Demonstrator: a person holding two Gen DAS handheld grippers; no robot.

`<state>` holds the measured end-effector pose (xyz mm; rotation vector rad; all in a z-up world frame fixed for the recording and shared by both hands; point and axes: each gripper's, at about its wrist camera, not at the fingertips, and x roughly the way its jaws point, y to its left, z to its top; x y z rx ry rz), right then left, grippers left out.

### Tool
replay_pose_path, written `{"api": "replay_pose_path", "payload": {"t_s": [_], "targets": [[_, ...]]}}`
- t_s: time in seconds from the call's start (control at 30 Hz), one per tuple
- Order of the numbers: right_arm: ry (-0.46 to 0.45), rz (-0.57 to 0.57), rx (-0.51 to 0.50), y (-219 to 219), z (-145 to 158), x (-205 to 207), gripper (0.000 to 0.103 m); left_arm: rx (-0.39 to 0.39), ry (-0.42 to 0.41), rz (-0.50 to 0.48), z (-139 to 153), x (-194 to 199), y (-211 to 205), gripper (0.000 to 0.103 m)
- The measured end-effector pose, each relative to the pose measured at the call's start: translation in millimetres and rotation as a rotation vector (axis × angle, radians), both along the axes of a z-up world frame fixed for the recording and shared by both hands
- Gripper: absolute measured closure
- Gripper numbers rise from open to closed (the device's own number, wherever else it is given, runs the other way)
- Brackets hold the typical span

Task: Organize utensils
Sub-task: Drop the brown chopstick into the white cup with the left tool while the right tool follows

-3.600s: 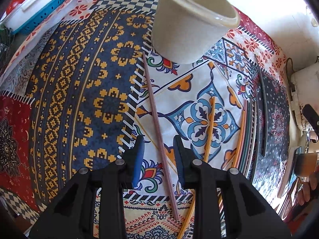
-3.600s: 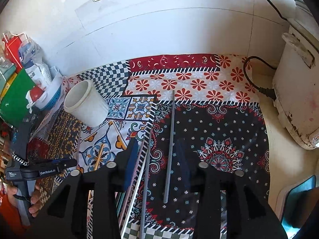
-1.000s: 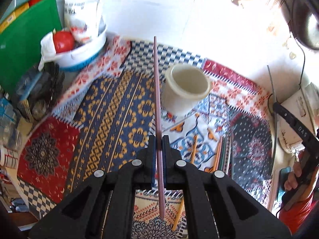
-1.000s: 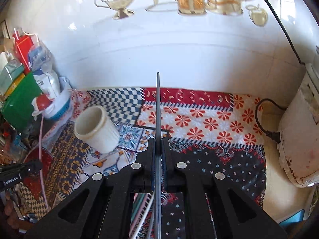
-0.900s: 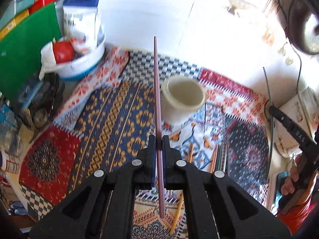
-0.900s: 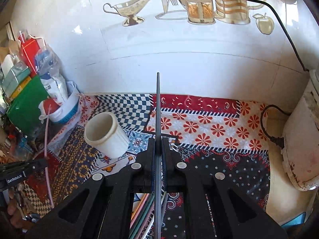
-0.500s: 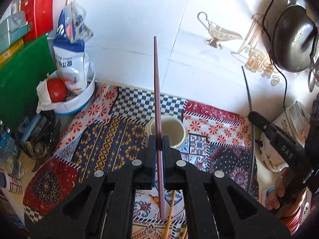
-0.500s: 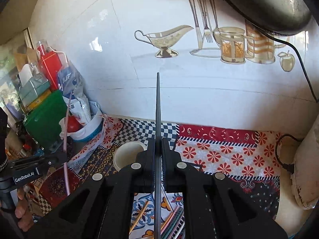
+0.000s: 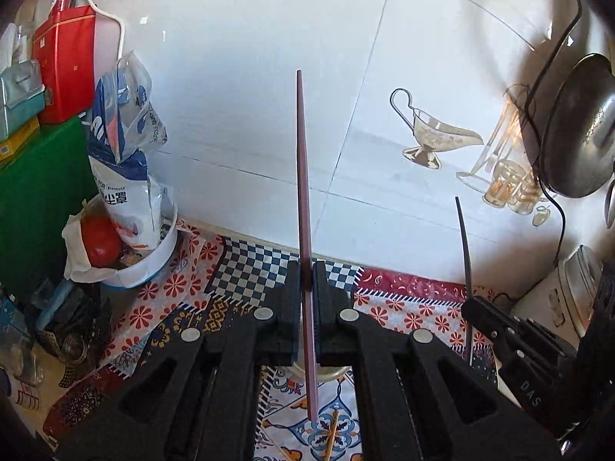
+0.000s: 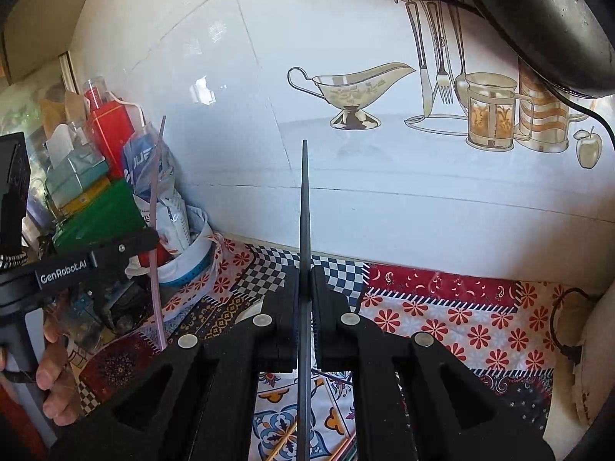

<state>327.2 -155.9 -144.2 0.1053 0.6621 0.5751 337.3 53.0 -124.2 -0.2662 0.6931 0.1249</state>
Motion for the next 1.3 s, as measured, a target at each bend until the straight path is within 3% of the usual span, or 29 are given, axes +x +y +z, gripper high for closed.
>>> {"api": "replay_pose_path", "payload": {"t_s": [0.23,0.53,0.87,1.03,1.3], "targets": [[0.028,-0.02,0.004,-7,-8,11,0.098,0.009,-0.018,-0.014,-17,36,-10,0.099],[0.053,-0.038,0.002,-14,-18,25,0.098,0.075,-0.075,-0.032,-47,54,-28,0.099],[0.073,-0.027,-0.006,-8,-23,33,0.098,0.088,-0.066,0.008,-91,56,-30,0.099],[0.07,-0.02,-0.007,-5,-21,34,0.098,0.098,-0.022,0.007,-112,50,-33,0.099],[0.073,-0.008,-0.003,2,-23,34,0.098,0.103,0.021,-0.009,-119,46,-35,0.099]]}}
